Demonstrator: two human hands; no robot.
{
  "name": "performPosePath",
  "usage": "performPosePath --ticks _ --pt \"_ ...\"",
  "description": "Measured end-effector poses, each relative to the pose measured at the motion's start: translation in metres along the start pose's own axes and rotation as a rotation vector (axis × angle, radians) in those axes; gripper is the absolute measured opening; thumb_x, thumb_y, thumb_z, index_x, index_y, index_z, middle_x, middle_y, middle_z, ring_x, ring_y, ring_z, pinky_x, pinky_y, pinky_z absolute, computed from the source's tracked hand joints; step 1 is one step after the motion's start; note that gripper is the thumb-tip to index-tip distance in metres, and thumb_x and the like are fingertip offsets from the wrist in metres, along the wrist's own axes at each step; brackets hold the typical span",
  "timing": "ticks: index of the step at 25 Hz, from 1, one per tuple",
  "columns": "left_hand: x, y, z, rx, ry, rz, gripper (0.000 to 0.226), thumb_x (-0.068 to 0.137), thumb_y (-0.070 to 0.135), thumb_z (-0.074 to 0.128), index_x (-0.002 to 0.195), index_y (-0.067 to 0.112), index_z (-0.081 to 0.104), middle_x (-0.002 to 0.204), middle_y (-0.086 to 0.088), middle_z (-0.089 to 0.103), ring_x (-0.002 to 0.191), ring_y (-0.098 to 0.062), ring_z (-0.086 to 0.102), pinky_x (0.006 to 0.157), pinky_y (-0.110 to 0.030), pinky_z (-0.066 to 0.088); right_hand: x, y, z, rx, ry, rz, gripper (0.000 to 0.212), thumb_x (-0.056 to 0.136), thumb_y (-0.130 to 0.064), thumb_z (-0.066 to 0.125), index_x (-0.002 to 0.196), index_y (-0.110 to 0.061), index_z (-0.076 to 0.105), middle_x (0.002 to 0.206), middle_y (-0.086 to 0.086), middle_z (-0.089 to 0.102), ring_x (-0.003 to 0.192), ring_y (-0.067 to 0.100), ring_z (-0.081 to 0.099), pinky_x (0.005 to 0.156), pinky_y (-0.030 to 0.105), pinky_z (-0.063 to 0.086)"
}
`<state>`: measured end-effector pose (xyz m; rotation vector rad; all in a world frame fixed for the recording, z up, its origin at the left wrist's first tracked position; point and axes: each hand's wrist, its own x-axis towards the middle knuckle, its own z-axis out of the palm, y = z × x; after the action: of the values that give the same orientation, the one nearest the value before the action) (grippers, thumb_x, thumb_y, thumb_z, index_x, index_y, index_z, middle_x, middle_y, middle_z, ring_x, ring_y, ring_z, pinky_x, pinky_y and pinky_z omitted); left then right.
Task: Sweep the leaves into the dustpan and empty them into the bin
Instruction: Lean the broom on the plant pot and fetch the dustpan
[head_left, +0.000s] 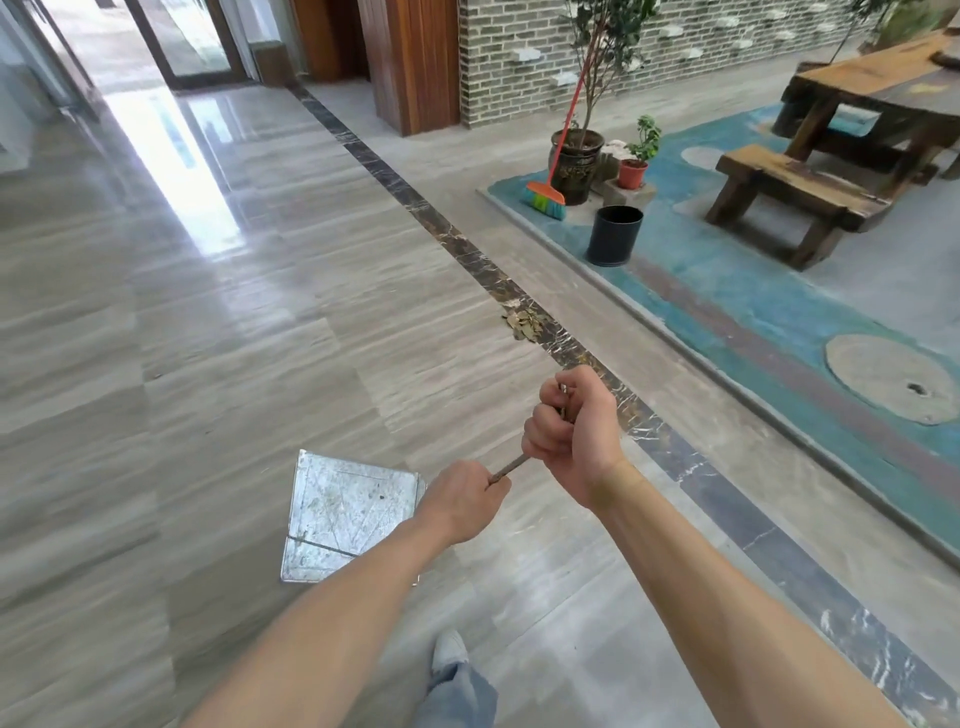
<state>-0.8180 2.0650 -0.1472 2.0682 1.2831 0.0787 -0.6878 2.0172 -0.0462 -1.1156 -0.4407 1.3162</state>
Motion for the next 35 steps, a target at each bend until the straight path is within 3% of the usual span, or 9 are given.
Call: performPosePath --ticks 6,13,24,29,35 --pt "0.103 -0.039 -0.069 0.071 -0.007 -0.001 0.050 0.093 0.031 0.045 0.049 0.012 0.029 0.048 -0.003 0.031 0.046 -0.022 0.028 0.046 -0.034 0.021 0.114 -0.014 0.054 0.032 0.042 0.020 0.028 0.086 -0.022 0.034 0.061 -0.020 0.023 0.042 -0.004 0.012 0.046 0.014 0.005 0.050 0.032 0.007" --pt "0.203 -0.044 -0.099 0.083 -0.043 0.017 0.052 0.093 0.029 0.046 0.048 0.011 0.027 0.047 -0.003 0.028 0.045 -0.021 0.027 0.046 -0.034 0.021 0.218 -0.038 0.059 0.020 0.046 0.025 0.028 0.087 -0.022 0.032 0.060 -0.020 0.022 0.042 -0.004 0.012 0.045 0.013 0.005 0.049 0.031 0.006" --pt "0.428 0.032 -0.141 0.024 -0.063 -0.021 0.049 0.093 0.028 0.046 0.050 0.014 0.027 0.047 0.000 0.028 0.044 -0.018 0.024 0.046 -0.032 0.021 0.424 -0.144 0.010 -0.038 0.005 -0.014 0.027 0.083 -0.020 0.037 0.062 -0.020 0.020 0.044 -0.002 0.013 0.050 0.017 0.005 0.048 0.031 0.010" --pt "0.515 0.060 -0.156 -0.097 -0.090 -0.037 0.047 0.093 0.027 0.045 0.052 0.017 0.024 0.048 0.002 0.026 0.047 -0.019 0.023 0.052 -0.033 0.023 0.500 -0.188 0.003 -0.179 -0.009 -0.090 0.030 0.080 -0.016 0.039 0.062 -0.017 0.016 0.046 0.001 0.016 0.051 0.020 0.009 0.049 0.033 0.014" --pt "0.612 0.066 -0.159 -0.121 -0.170 0.006 0.038 0.089 0.033 0.041 0.058 0.014 0.030 0.050 0.002 0.032 0.050 -0.016 0.027 0.050 -0.030 0.023 0.590 -0.203 -0.006 -0.347 0.006 -0.114 0.046 0.083 -0.009 0.040 0.041 -0.022 0.027 0.041 0.000 0.027 0.044 0.017 0.021 0.049 0.030 0.027"
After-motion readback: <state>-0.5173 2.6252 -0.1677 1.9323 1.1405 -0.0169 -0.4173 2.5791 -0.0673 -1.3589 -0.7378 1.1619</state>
